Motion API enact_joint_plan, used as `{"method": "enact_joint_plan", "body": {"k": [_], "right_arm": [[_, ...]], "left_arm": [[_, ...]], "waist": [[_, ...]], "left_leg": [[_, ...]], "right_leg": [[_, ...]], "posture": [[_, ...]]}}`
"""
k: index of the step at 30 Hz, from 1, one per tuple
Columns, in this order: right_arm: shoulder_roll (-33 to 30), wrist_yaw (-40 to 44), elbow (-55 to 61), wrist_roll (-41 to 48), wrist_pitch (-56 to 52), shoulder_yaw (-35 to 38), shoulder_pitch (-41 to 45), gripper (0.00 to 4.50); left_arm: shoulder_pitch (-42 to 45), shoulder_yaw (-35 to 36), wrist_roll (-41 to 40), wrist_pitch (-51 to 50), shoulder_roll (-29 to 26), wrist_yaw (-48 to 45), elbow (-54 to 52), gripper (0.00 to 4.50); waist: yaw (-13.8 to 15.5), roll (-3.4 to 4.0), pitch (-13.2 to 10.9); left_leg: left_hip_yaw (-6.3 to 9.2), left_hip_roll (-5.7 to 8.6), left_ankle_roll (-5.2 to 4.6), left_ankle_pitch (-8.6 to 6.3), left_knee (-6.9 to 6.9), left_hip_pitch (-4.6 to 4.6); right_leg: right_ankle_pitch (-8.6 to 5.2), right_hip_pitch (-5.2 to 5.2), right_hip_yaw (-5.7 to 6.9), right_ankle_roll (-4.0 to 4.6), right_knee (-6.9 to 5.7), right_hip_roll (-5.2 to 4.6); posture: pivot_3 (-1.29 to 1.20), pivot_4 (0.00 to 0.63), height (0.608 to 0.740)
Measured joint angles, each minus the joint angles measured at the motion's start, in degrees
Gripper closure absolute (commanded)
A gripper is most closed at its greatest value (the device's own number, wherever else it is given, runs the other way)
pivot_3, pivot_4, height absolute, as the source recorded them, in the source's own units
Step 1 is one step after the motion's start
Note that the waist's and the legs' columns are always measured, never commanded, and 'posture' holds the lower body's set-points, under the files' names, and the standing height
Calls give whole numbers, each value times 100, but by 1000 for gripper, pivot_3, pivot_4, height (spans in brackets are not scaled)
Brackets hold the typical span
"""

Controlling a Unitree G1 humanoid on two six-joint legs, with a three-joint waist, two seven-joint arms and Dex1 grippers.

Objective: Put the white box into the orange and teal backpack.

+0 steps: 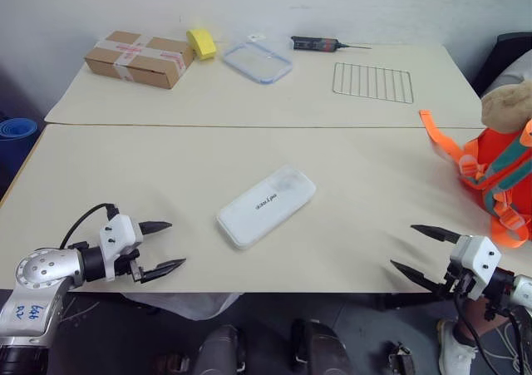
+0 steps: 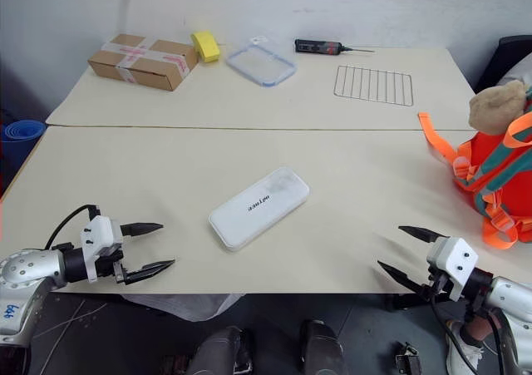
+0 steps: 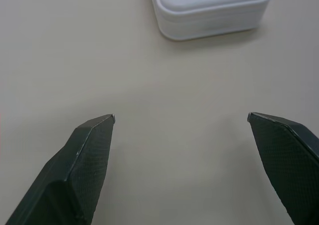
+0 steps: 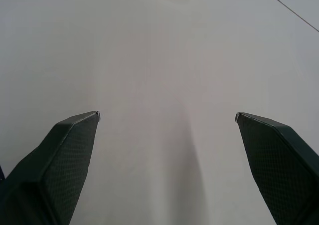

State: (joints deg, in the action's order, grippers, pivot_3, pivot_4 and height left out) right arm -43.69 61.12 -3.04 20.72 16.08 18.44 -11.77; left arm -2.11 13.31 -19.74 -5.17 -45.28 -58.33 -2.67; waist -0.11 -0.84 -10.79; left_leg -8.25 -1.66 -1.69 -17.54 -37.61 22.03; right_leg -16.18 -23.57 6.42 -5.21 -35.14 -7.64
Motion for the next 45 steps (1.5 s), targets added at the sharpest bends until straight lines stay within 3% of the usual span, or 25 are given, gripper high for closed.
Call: {"method": "enact_joint_plan", "body": {"k": [4, 7, 9, 15, 22, 23, 28, 35, 40, 45], "right_arm": [[44, 1, -3, 0, -1, -17, -18, 29], [57, -1, 1, 28, -115, -68, 80, 29], [139, -52, 1, 154, -304, -72, 306, 392], [207, -651, -14, 92, -1802, -759, 2049, 2199], [1102, -1464, -666, -1008, -2063, -1955, 3579, 4500], [1216, -1575, -845, -1126, -2075, -2063, 3764, 4500], [1544, -1863, -2031, -1516, -1875, -2248, 4739, 4500], [2232, -961, -3165, -1265, -1998, -2321, 5389, 4500], [2070, -306, -3328, -1214, -1979, -2284, 5381, 4500], [1466, 436, -2385, -1041, -2457, -2265, 4775, 4500]], "left_arm": [[50, -3, -26, -187, 3, 107, 10, 0], [137, 147, -501, -757, -1, 109, -251, 0], [84, 283, -655, -930, -90, 97, -434, 377], [-345, -38, -413, -1276, 92, 552, -1076, 2055], [-218, -722, -248, -1773, 743, 1331, -1795, 4301], [-160, -746, -248, -1831, 806, 1412, -1848, 4475], [92, -890, -141, -1855, 932, 1613, -1846, 4475], [460, -978, -36, -2034, 967, 1665, -1484, 4475], [629, -988, -40, -2043, 1067, 1577, -1272, 4475], [1009, -950, -39, -2205, 1366, 1645, -893, 4475]], "waist": [[-1, 0, 0], [-3, 0, 0], [-32, 0, 0], [-152, 9, -2], [-137, 7, -1], [-145, 7, -1], [-156, 7, -1], [-166, 7, -1], [-142, 8, -1], [-139, 8, -1]], "left_leg": [[0, 0, -5, 2, -1, 0], [0, -1, -5, 2, -8, 1], [-2, -4, -5, 2, -11, -1], [-7, -4, -10, 4, -14, -5], [-7, -5, -19, 6, -38, 16], [-8, -3, -22, 5, -43, 16], [-11, -6, -24, 5, -48, 15], [-13, -8, -29, 9, -49, 17], [-11, 0, -37, 9, -53, 17], [-6, -3, -34, 7, -54, 16]], "right_leg": [[0, 0, 0, 0, 0, 1], [0, 0, -1, 0, -5, 1], [0, 0, -7, 0, -9, 2], [-5, -9, -15, 8, -29, 2], [-6, -20, -10, 10, -42, 6], [-6, -20, -12, 10, -46, 5], [-5, -19, -11, 9, -47, 10], [-5, -18, -11, 9, -70, 15], [-4, -13, -10, 7, -70, 7], [-3, -10, -8, 6, -68, 7]], "posture": [[0, 150, 740], [0, 150, 740], [0, 150, 740], [0, 150, 740], [0, 150, 740], [0, 150, 740], [0, 150, 740], [0, 150, 740], [0, 150, 740], [0, 150, 740]]}}
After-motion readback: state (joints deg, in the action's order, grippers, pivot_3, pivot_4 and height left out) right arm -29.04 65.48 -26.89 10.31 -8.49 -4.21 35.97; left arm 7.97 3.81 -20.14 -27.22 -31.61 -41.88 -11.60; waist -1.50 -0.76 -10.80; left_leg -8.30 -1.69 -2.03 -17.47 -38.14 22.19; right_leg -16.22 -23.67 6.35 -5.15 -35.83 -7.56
